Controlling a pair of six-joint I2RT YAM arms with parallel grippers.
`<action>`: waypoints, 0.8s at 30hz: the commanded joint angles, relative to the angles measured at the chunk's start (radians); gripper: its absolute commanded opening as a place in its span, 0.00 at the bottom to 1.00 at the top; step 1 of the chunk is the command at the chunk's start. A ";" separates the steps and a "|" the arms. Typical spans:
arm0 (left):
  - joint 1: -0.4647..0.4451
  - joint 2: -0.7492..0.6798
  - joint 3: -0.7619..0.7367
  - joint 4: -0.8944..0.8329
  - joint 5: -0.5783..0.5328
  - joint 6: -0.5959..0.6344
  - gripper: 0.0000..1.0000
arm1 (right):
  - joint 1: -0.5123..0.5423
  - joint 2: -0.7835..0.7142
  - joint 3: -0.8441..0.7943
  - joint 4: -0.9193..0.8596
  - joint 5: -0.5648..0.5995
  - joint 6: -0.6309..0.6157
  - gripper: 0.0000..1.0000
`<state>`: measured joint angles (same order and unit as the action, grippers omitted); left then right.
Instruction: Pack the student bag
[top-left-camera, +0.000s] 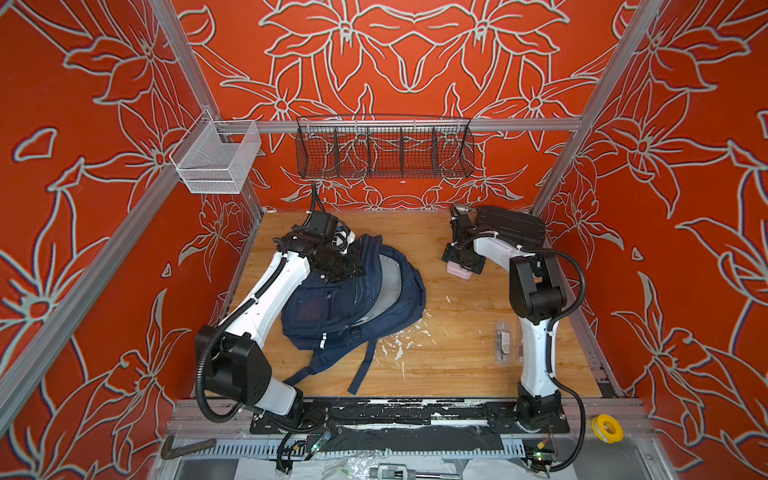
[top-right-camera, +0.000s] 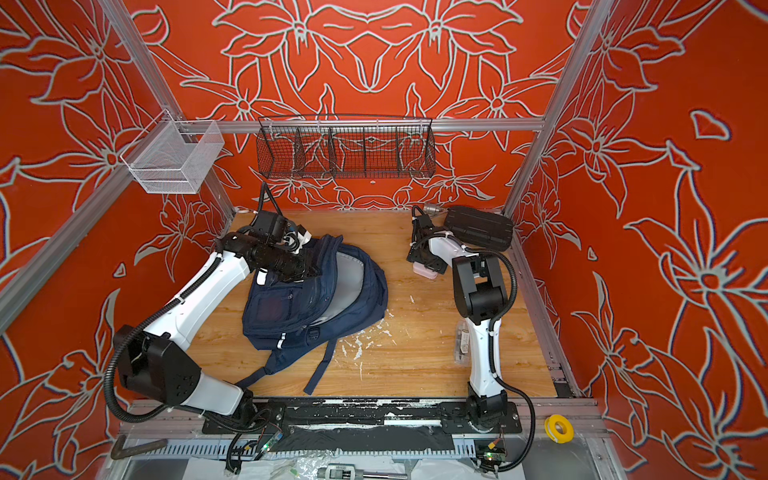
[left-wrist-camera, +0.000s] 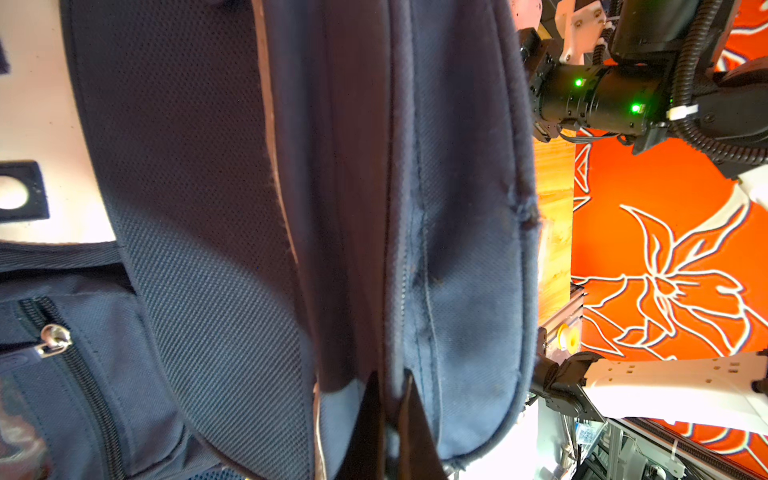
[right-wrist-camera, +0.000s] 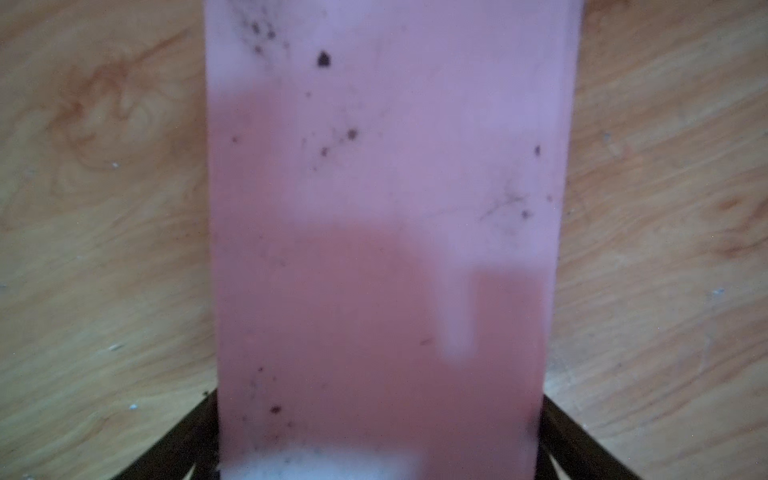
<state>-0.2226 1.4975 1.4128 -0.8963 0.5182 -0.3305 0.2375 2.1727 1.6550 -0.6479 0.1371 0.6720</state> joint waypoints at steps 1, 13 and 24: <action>0.004 -0.002 0.026 -0.018 -0.019 0.009 0.00 | 0.001 0.023 -0.022 -0.061 -0.040 -0.044 0.86; 0.006 -0.004 0.061 -0.025 -0.038 0.027 0.00 | 0.065 -0.356 -0.228 0.031 -0.029 -0.266 0.72; 0.017 0.000 0.080 -0.017 -0.021 0.034 0.00 | 0.307 -0.667 -0.349 -0.113 -0.337 -0.504 0.64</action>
<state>-0.2150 1.4994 1.4719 -0.9363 0.4881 -0.3176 0.4988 1.4921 1.3163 -0.6647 -0.0875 0.2512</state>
